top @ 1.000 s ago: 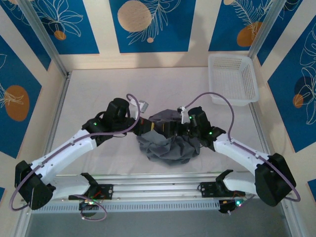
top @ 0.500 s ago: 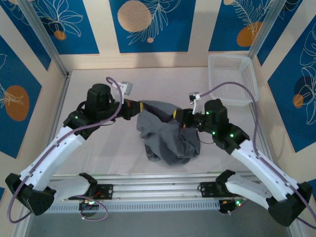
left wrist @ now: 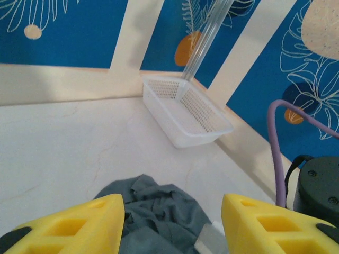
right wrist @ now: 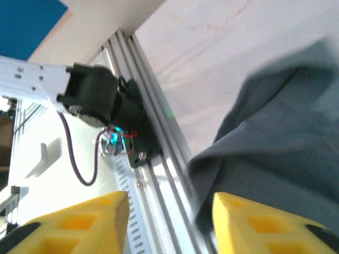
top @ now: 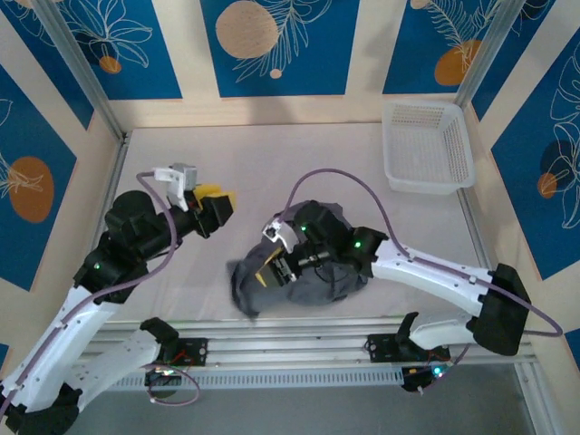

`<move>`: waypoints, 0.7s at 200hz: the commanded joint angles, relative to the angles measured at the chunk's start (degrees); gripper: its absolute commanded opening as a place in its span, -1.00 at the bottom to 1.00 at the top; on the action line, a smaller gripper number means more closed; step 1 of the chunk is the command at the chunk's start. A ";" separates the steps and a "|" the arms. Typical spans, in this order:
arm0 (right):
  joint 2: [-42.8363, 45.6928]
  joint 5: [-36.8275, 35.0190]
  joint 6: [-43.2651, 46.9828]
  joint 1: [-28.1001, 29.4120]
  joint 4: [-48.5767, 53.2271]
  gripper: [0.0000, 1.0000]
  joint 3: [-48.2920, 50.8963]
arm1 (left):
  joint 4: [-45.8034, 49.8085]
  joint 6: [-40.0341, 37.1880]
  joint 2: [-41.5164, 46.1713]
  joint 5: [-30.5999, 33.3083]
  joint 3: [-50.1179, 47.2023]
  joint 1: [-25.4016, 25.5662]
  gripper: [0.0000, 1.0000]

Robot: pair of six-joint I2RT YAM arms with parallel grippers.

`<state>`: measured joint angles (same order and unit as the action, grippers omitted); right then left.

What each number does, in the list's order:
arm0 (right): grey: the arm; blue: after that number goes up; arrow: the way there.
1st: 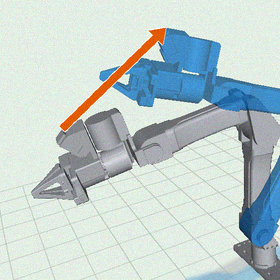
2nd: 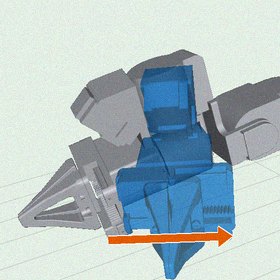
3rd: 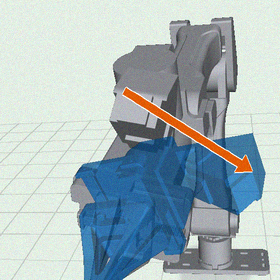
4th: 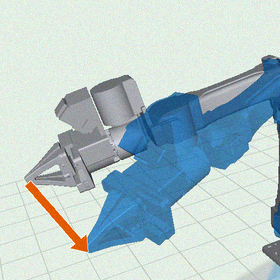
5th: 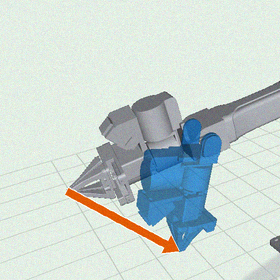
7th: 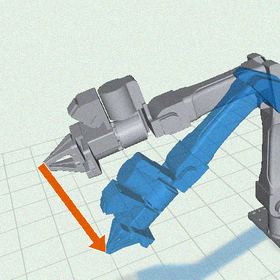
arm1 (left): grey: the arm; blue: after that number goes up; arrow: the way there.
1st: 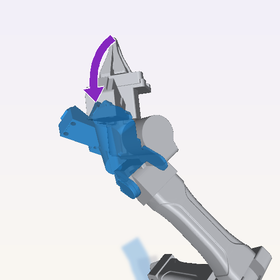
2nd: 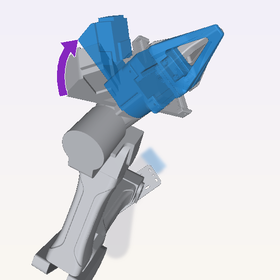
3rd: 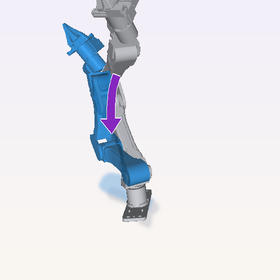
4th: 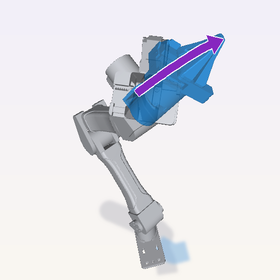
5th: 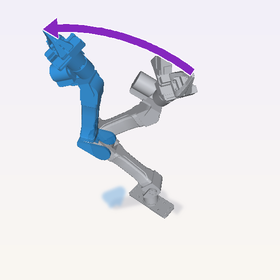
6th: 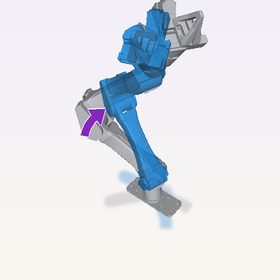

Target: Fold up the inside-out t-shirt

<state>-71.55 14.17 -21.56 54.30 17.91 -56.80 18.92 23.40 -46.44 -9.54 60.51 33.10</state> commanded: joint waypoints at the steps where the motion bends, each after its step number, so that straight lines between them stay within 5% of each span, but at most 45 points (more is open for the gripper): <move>1: 8.63 -3.91 -7.67 -9.37 -4.45 0.33 3.27 | 2.47 0.29 -9.39 -3.53 2.33 -0.28 0.04; 21: 10.33 -12.24 -15.57 -20.43 -1.20 0.31 6.19 | 6.31 1.76 -19.27 -6.47 4.93 0.46 0.04; 45: 2.79 -21.45 -11.13 -24.54 8.41 0.30 2.52 | 5.88 2.24 -29.99 -8.35 5.94 2.30 0.03; 106: -18.79 -10.73 -10.69 -22.67 6.47 0.38 -0.45 | 4.76 4.55 -50.08 -8.19 8.75 5.61 0.12; 121: -21.19 -10.88 -10.59 -21.81 6.58 0.02 -1.42 | 2.23 6.38 -51.82 -10.76 6.21 5.91 0.10; 140: -20.24 -12.98 -11.29 -22.28 7.37 -0.87 -2.12 | -0.24 8.43 -53.00 -13.02 2.88 6.66 -0.09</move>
<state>-93.10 0.67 -31.94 32.03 23.90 -55.94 21.43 28.51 -98.24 -18.17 66.70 38.57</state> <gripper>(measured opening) 0.351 0.515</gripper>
